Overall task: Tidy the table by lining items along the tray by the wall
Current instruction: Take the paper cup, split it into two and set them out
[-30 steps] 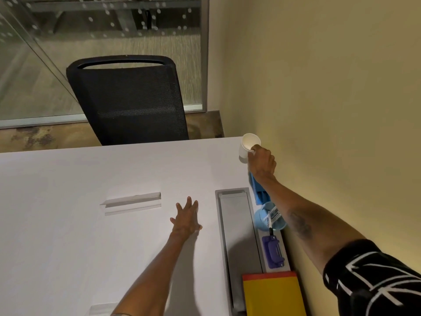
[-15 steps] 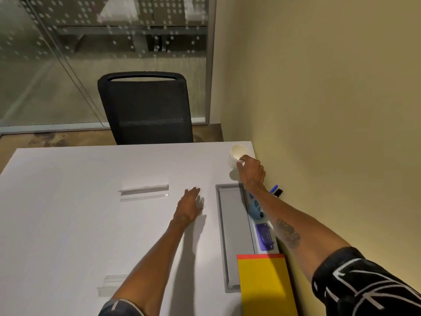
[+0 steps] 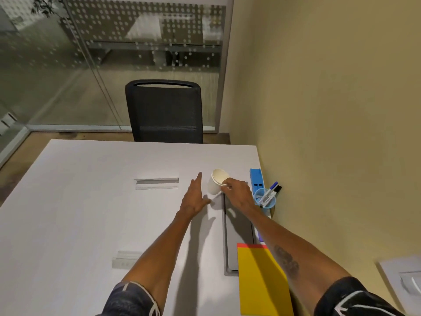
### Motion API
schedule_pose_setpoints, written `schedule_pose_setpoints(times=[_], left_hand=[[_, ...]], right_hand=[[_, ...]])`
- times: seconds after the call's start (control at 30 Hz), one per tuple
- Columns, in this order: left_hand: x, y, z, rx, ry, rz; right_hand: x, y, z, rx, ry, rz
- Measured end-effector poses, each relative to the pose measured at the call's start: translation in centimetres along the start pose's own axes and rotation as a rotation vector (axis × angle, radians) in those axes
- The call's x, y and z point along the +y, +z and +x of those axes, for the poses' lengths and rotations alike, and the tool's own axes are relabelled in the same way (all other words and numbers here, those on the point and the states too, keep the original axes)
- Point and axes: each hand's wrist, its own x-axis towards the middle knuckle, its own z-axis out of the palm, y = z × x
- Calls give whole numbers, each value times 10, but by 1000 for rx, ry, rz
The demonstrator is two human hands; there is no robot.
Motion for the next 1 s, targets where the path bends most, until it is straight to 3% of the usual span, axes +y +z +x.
schedule_pose_setpoints(times=[0.4, 0.63, 1.0], left_hand=[[-21, 6, -52, 144, 66, -249], [-33, -7, -83, 174, 43, -244], [-38, -16, -160, 155, 67, -130]], right_hand=[[-17, 37, -60, -131, -69, 173], [-33, 42, -83, -108, -20, 300], [-61, 48, -137, -245, -66, 403]])
